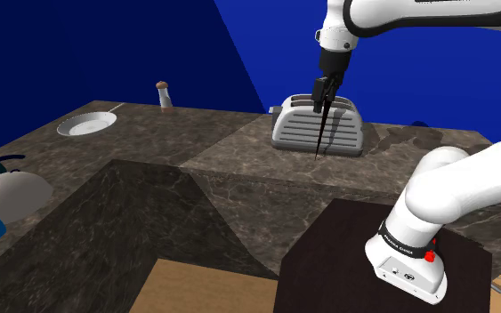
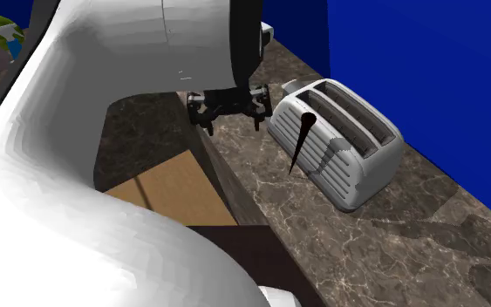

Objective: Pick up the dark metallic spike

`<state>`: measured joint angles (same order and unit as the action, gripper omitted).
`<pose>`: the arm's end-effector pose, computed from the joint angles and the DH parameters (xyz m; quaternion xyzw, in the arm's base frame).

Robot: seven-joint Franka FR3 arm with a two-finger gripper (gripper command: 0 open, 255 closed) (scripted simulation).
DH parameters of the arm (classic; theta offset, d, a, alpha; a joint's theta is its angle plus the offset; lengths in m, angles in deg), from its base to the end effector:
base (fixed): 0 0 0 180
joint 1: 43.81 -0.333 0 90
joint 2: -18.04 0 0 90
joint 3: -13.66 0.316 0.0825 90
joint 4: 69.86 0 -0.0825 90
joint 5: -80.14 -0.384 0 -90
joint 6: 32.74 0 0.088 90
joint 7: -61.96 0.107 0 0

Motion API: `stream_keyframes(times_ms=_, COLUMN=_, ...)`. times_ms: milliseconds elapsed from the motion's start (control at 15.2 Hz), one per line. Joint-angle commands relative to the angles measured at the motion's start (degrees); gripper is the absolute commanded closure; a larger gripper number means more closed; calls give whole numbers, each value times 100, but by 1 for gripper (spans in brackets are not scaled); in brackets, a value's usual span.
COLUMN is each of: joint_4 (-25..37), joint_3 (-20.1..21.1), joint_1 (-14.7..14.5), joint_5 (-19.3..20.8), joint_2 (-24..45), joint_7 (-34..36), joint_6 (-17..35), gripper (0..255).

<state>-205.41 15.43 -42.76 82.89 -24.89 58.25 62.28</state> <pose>0.3250 0.0019 0.5823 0.9985 0.0363 0.0197 0.0351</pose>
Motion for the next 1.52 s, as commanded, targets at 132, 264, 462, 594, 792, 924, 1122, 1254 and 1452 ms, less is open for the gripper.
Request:
stream_keyframes(times_ms=132, joint_4=81, joint_3=-163, joint_1=123, joint_5=178, joint_2=232, joint_7=-148, joint_6=101, gripper=0)
stream_keyframes(times_ms=264, joint_4=184, joint_3=-323, joint_1=242, joint_5=348, joint_2=478, joint_7=-291, joint_6=201, gripper=0)
stream_keyframes(times_ms=462, joint_4=377, joint_3=-557, joint_1=409, joint_5=585, joint_2=871, joint_7=-494, joint_6=348, gripper=0)
stream_keyframes(times_ms=594, joint_4=532, joint_3=-708, joint_1=516, joint_5=729, joint_2=1147, joint_7=-626, joint_6=441, gripper=0)
stream_keyframes(times_ms=792, joint_4=804, joint_3=-928, joint_1=667, joint_5=921, joint_2=1581, joint_7=-817, joint_6=570, gripper=0)
stream_keyframes(times_ms=924, joint_4=1011, joint_3=-1071, joint_1=760, joint_5=1032, joint_2=1882, joint_7=-943, joint_6=649, gripper=0)
stream_keyframes(times_ms=1122, joint_4=922, joint_3=-1120, joint_1=791, joint_5=1072, joint_2=1970, joint_7=-955, joint_6=821, gripper=0)
stream_keyframes(times_ms=1254, joint_4=776, joint_3=-1131, joint_1=795, joint_5=1085, joint_2=1977, joint_7=-931, joint_6=973, gripper=0)
stream_keyframes(times_ms=1452, joint_4=564, joint_3=-1148, joint_1=801, joint_5=1104, joint_2=1998, joint_7=-895, joint_6=1203, gripper=0)
